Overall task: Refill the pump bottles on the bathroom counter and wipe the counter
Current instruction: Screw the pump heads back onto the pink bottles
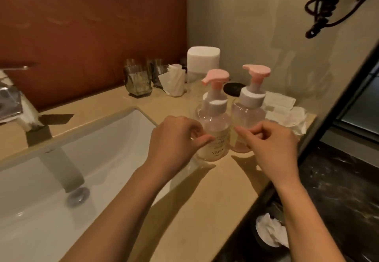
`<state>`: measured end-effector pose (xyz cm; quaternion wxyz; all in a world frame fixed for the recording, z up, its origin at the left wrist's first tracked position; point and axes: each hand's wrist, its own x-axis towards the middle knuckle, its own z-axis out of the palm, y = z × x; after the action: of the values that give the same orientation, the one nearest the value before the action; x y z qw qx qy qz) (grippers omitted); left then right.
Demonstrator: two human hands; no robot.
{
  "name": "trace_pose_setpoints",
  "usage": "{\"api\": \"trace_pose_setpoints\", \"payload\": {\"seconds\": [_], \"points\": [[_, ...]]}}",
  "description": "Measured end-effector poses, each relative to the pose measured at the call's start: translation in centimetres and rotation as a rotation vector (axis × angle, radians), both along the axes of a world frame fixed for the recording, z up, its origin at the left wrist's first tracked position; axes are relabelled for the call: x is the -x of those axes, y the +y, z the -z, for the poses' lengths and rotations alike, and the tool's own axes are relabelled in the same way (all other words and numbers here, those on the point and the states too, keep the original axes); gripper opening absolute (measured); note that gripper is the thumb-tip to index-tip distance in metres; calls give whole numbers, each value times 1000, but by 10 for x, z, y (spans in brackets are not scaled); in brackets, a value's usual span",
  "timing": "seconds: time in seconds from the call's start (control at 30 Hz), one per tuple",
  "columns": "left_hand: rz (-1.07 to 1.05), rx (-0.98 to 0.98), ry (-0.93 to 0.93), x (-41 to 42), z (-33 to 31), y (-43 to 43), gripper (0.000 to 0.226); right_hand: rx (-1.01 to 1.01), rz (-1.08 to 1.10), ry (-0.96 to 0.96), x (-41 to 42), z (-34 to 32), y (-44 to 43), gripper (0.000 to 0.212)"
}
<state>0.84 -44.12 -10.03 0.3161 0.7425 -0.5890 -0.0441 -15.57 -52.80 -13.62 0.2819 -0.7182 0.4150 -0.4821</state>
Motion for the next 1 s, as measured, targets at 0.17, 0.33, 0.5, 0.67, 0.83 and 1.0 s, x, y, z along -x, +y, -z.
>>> {"api": "trace_pose_setpoints", "payload": {"seconds": [0.17,0.33,0.5,0.67,0.83,1.0], "points": [[78,32,157,-15,4,-7,49,-62,70,20,3,-7,-1,44],[-7,129,353,-13,-6,-4,53,-45,180,74,5,-24,5,55],[-71,36,442,10,-27,-7,35,-21,244,180,11,-48,0,59],[-135,-50,413,19,-32,-17,64,-134,274,356,4,-65,-18,62],[-131,-77,404,19,-32,-32,67,-231,221,513,0,-63,-37,75],[-146,-61,402,20,-34,-43,58,-179,131,451,-2,-67,-48,66]]}}
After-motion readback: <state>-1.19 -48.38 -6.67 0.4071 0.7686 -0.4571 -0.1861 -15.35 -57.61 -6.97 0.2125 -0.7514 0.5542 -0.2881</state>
